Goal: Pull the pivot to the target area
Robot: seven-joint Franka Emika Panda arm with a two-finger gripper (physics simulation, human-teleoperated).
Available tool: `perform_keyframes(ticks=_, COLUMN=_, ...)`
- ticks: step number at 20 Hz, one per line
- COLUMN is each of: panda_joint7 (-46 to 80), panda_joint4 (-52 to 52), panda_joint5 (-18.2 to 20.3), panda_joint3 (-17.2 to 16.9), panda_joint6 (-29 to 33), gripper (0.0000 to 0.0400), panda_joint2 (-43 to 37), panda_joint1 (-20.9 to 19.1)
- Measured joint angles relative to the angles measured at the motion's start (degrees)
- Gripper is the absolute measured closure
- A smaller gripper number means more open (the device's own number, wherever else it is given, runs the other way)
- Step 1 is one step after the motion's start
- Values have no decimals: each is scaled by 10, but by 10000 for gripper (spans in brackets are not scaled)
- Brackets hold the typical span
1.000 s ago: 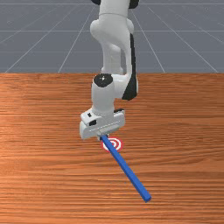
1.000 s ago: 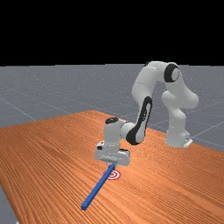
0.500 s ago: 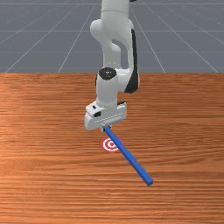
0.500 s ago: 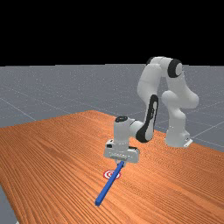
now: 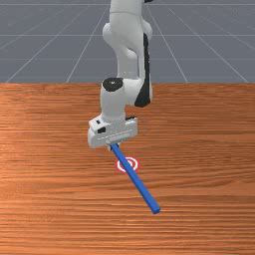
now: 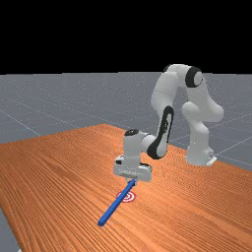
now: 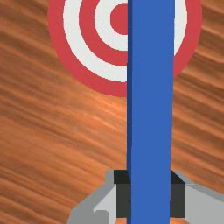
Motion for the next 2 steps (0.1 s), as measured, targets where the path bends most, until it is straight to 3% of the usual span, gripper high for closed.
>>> perform_keyframes(ticks=1, panda_joint7=-18, panda_joint4=10, panda_joint5=-9, panda_joint3=-2, panda_joint6=-19, gripper=303, panda_joint2=3, panda_joint1=-8)
perform_keyframes(ticks=2, panda_joint7=-18, panda_joint4=22, panda_joint5=-13, panda_joint3=-5, panda_joint6=-42, gripper=268, panda_joint2=7, panda_joint1=-10)
